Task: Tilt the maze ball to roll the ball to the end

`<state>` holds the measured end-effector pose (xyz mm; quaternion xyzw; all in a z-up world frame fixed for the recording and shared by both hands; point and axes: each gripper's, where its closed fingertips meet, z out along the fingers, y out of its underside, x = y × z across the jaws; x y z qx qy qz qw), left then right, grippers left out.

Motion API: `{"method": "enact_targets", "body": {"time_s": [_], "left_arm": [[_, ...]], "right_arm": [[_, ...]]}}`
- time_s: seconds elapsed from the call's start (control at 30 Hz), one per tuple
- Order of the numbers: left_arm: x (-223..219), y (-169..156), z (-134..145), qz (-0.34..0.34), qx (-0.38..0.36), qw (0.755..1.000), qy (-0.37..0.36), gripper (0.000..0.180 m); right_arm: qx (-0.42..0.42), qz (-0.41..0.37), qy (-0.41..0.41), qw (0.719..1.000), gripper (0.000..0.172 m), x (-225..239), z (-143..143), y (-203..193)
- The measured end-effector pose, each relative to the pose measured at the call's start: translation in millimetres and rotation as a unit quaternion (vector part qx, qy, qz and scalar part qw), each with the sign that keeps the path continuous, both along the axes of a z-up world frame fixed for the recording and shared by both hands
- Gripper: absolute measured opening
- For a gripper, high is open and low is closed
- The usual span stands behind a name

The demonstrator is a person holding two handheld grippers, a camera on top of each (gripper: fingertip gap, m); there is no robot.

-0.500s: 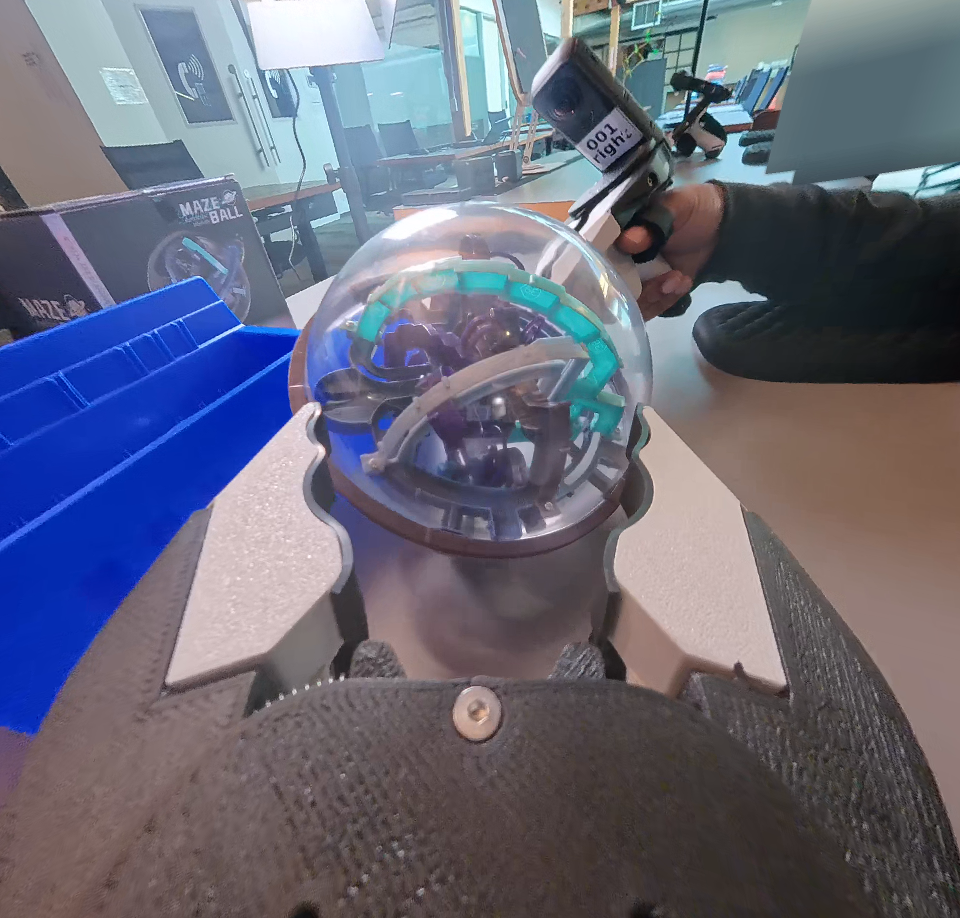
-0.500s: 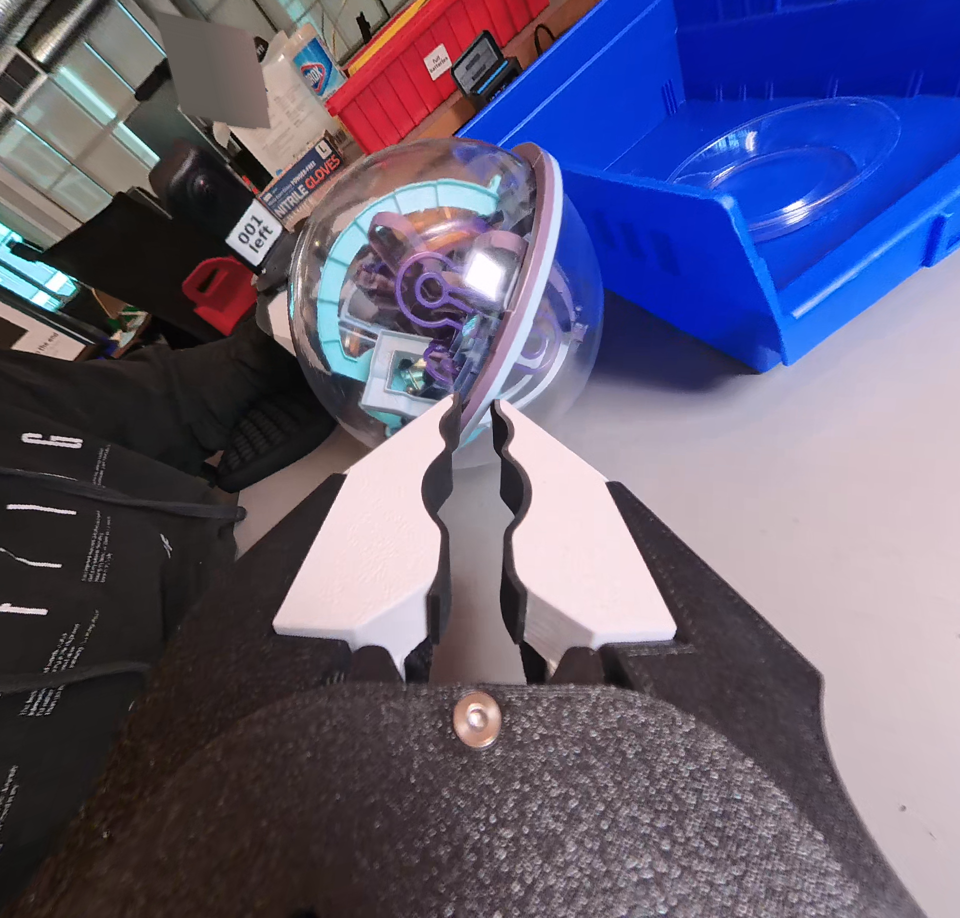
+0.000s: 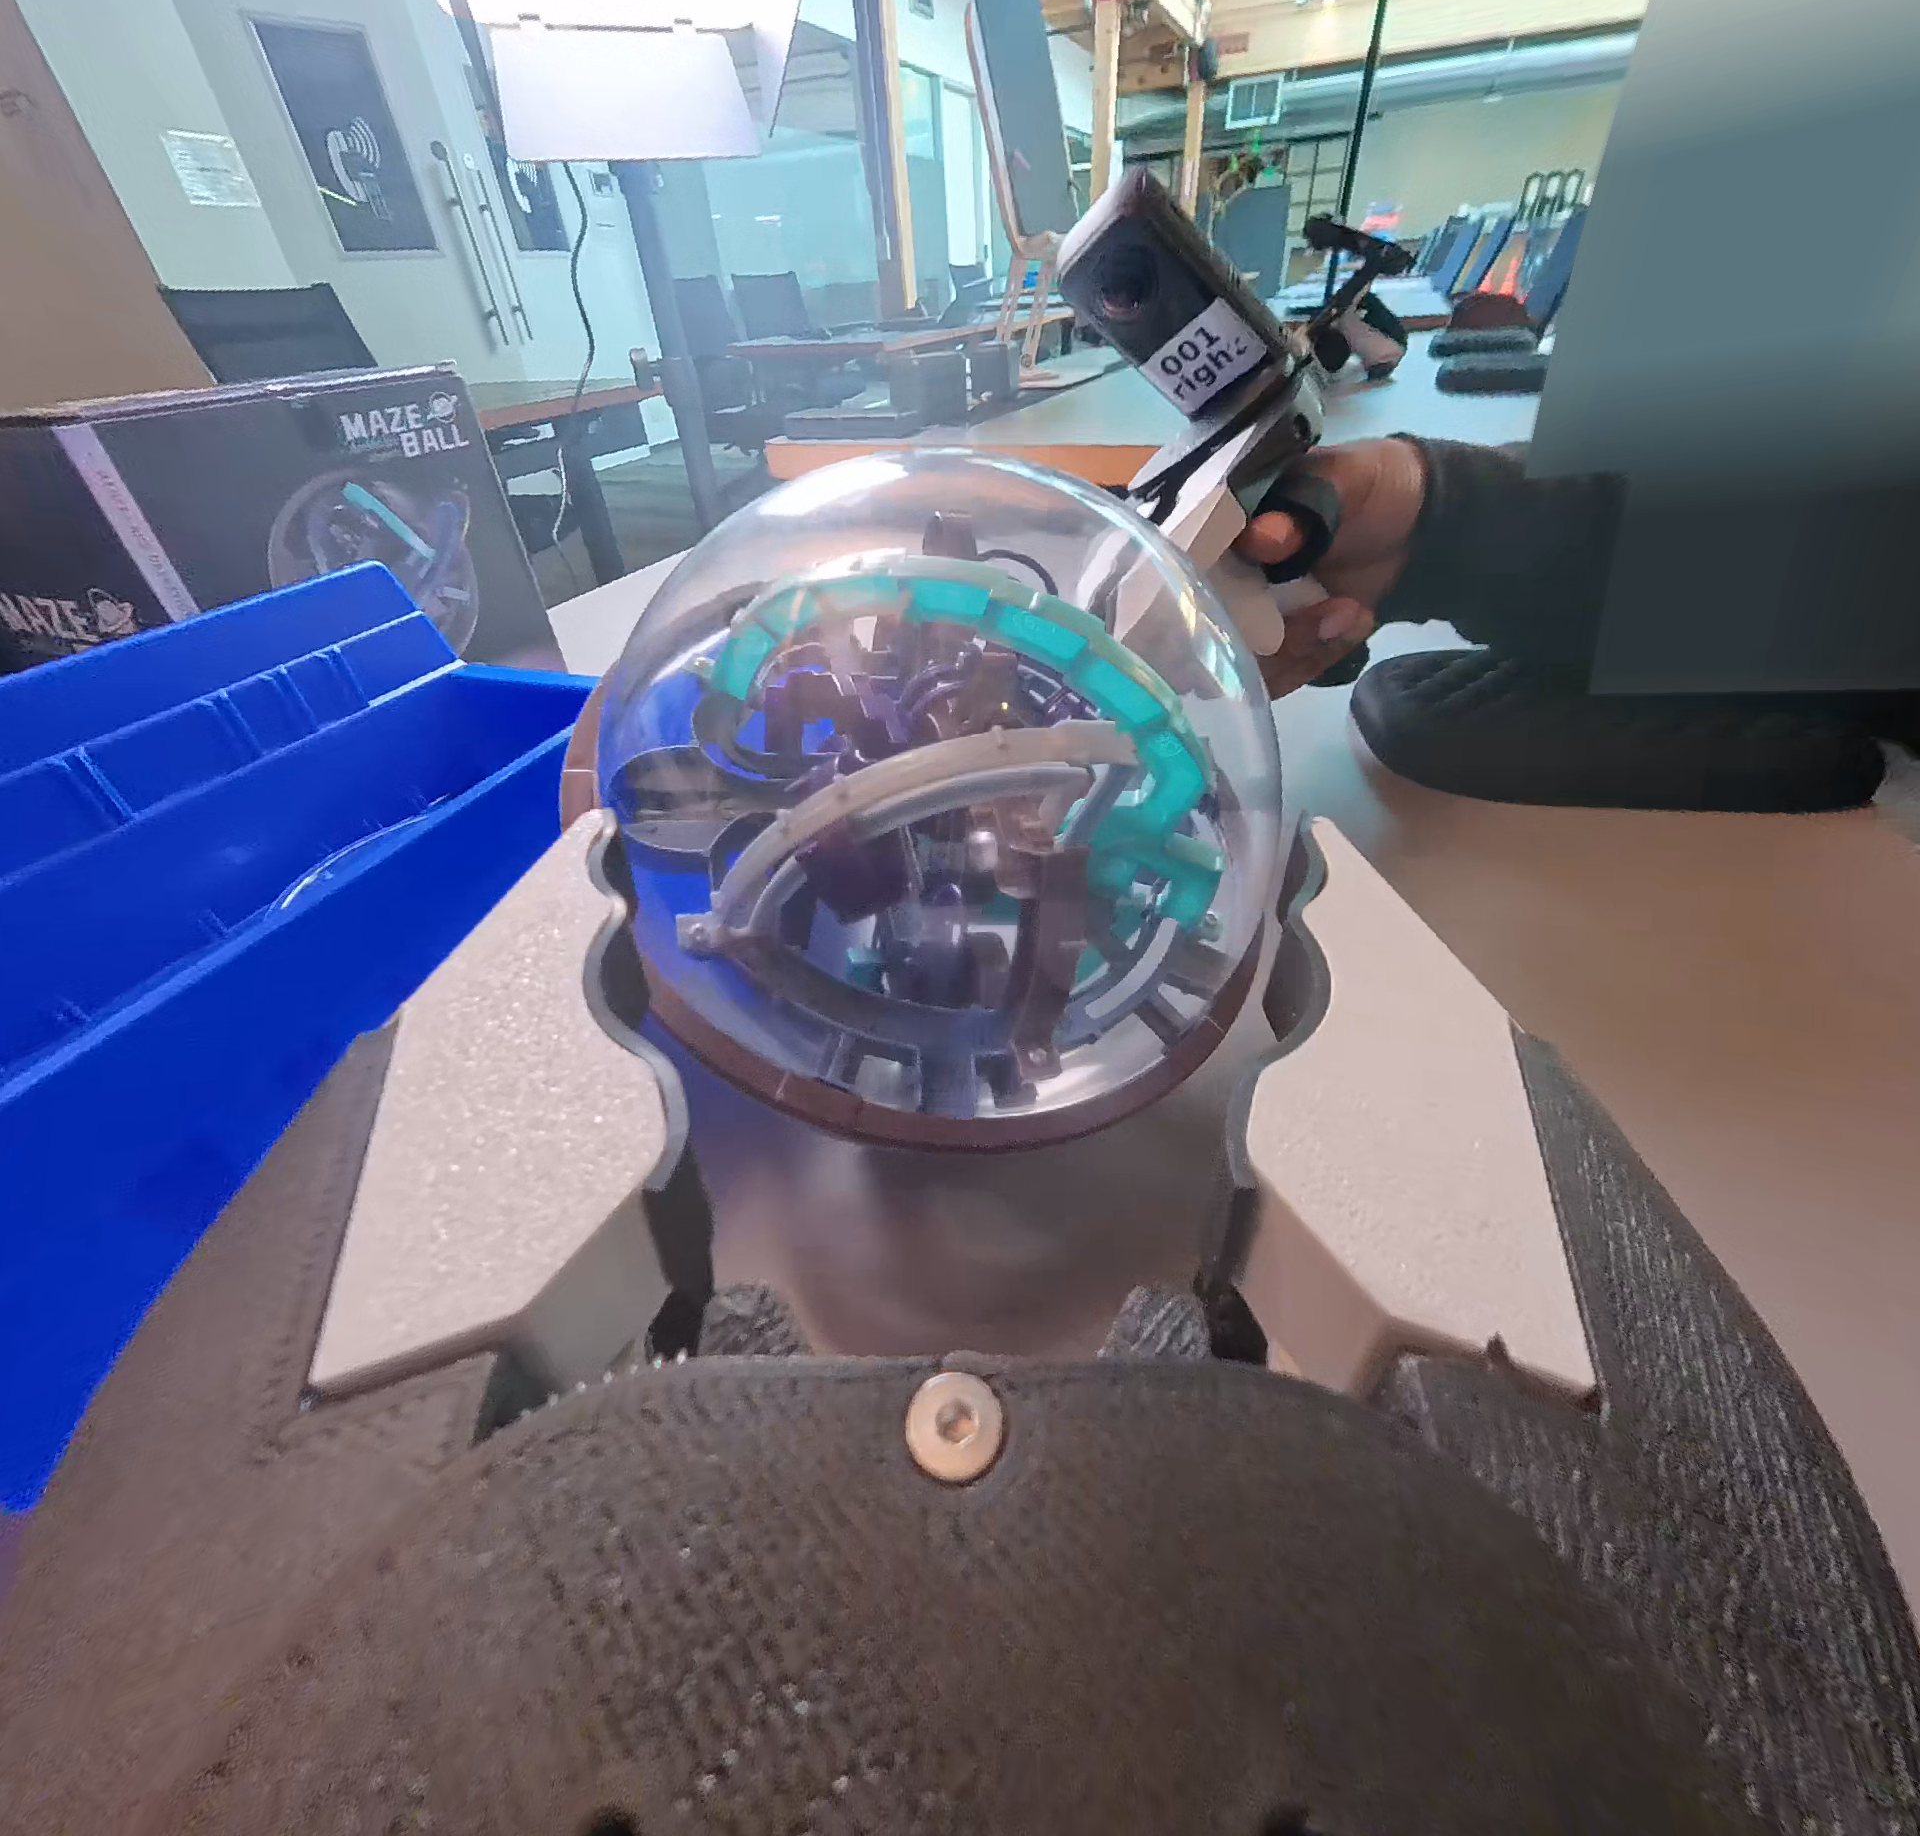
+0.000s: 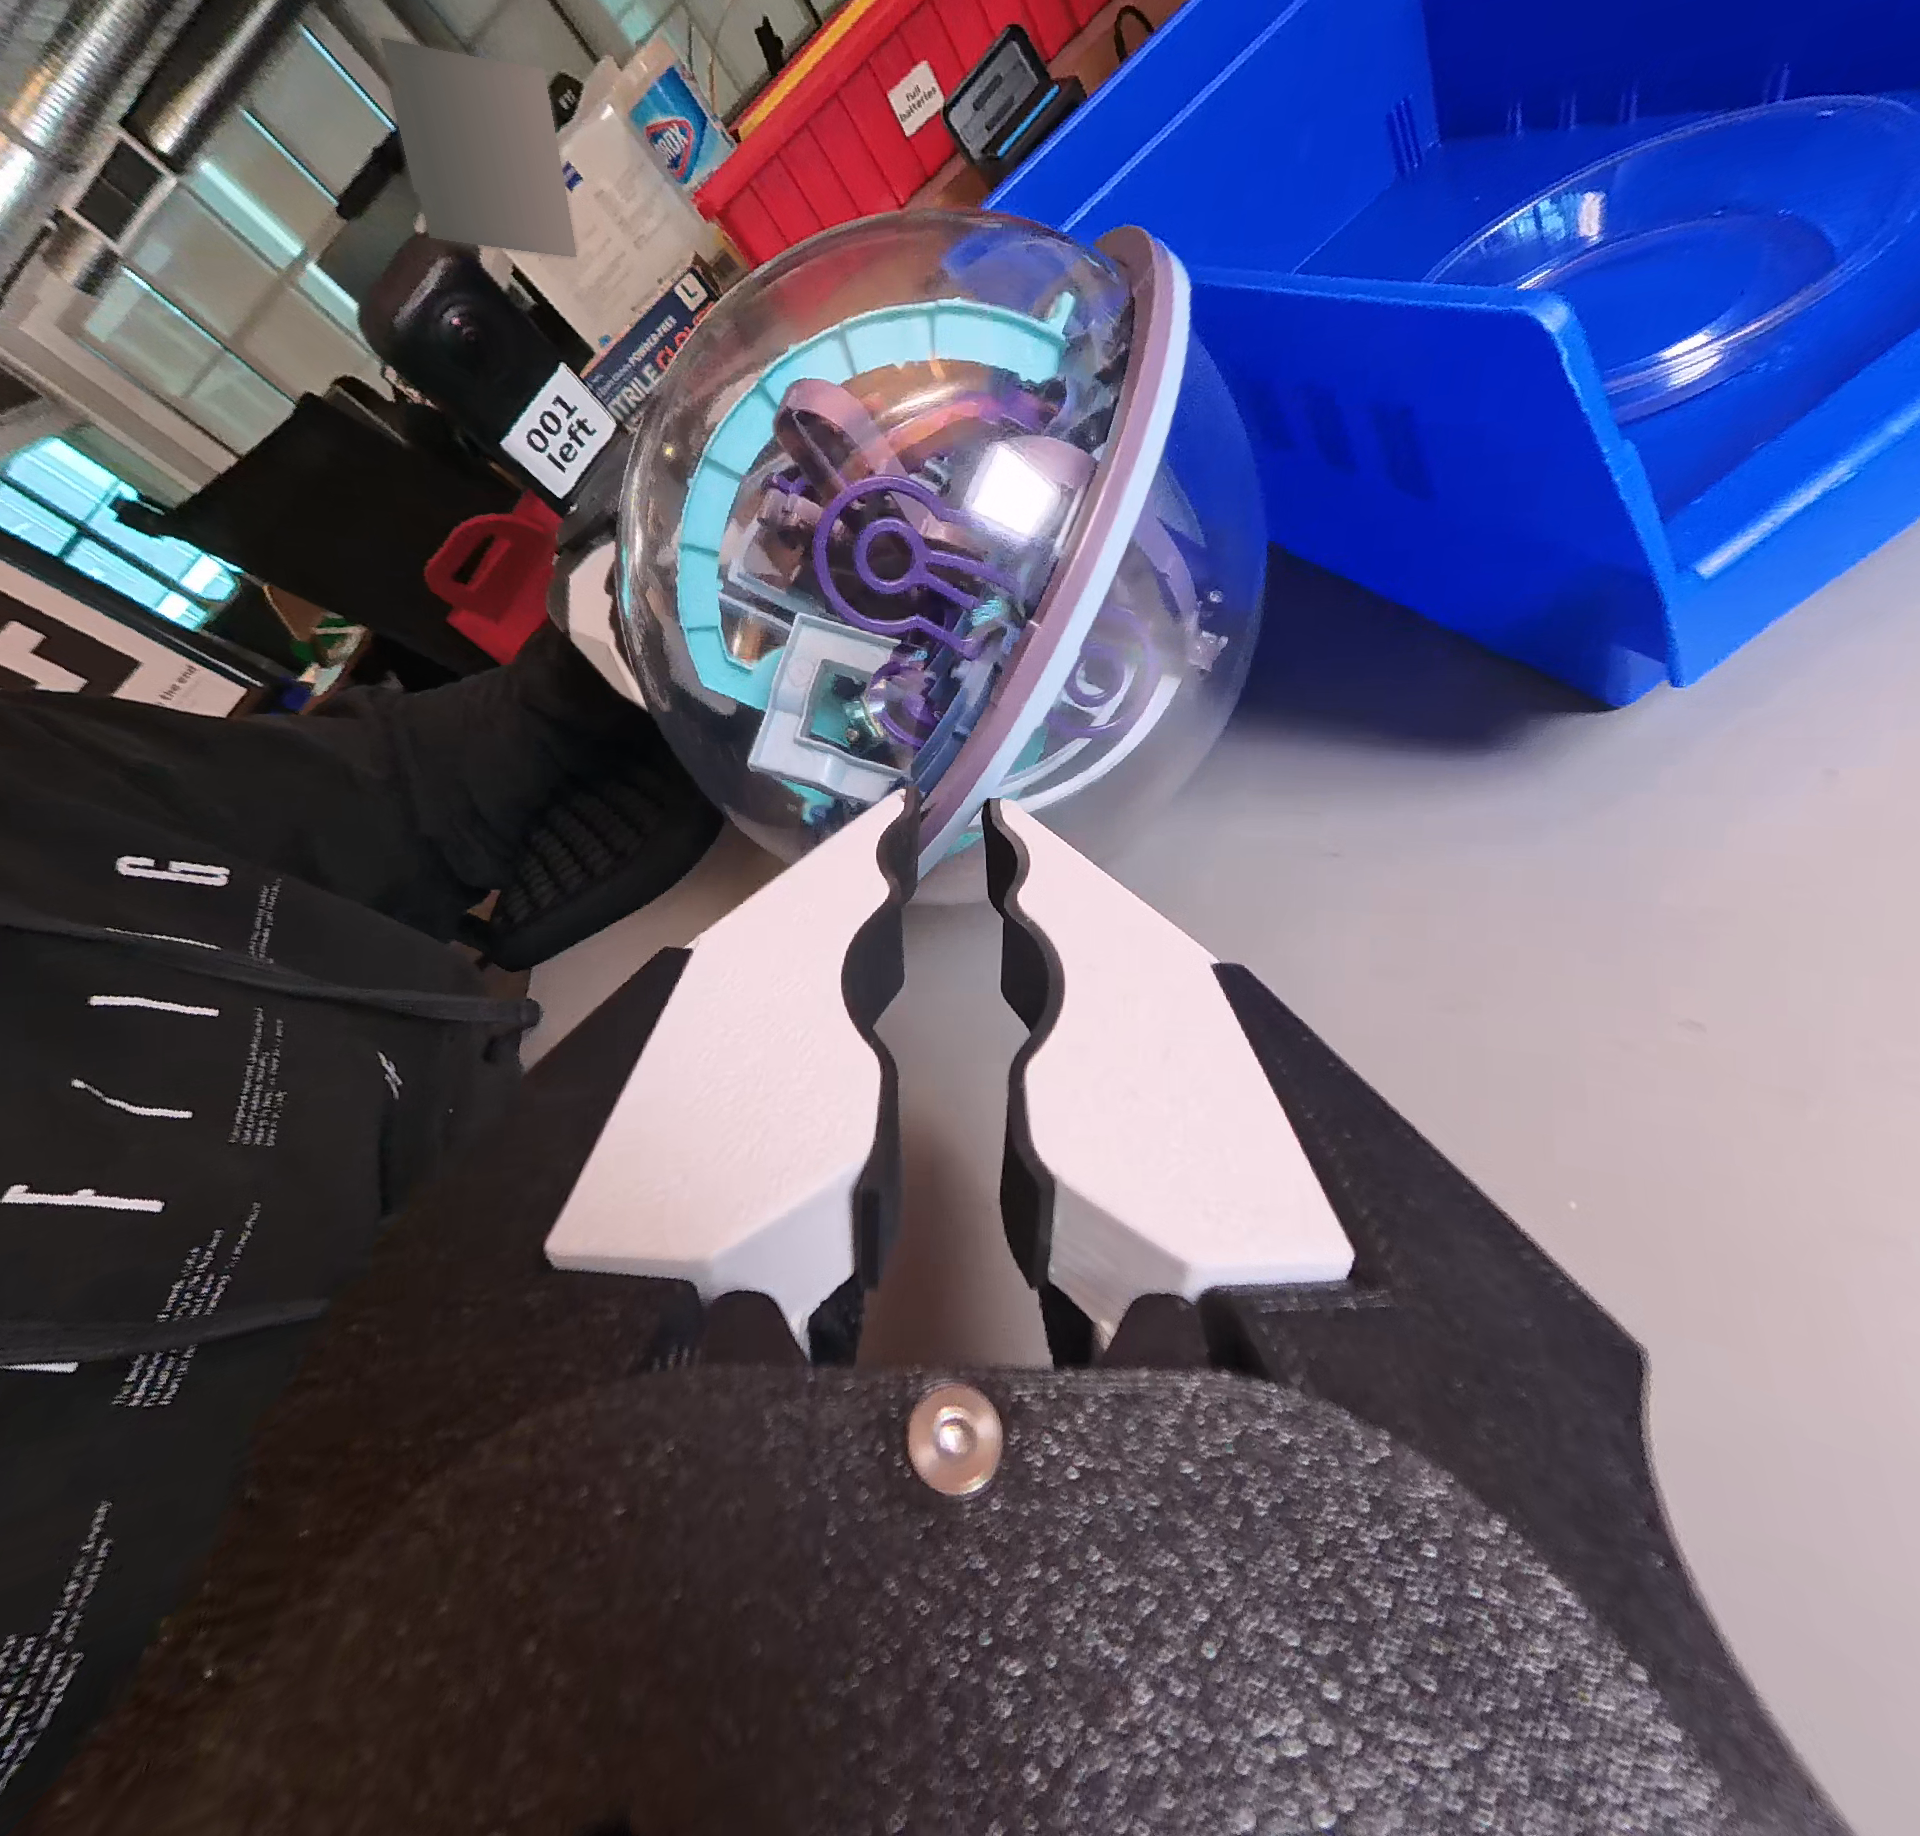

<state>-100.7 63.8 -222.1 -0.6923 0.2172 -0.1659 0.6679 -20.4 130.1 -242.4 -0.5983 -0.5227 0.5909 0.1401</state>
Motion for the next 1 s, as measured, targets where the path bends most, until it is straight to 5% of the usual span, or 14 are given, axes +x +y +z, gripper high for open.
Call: {"method": "enact_targets", "body": {"time_s": [0.2, 1.0], "left_arm": [[2.0, 8.4, -1.8, 0.013, 0.006, 0.999, 0.032, 0.125], [0.3, 13.0, 12.0, 0.005, -0.113, 0.99, -0.078, 0.119]], "right_arm": [[-0.007, -0.005, -0.005, 1.0, 0.009, -1.4, -2.6, 1.4], [-0.036, 0.036, -0.017, 0.999, 0.011, 4.6, -6.6, -9.5]]}}
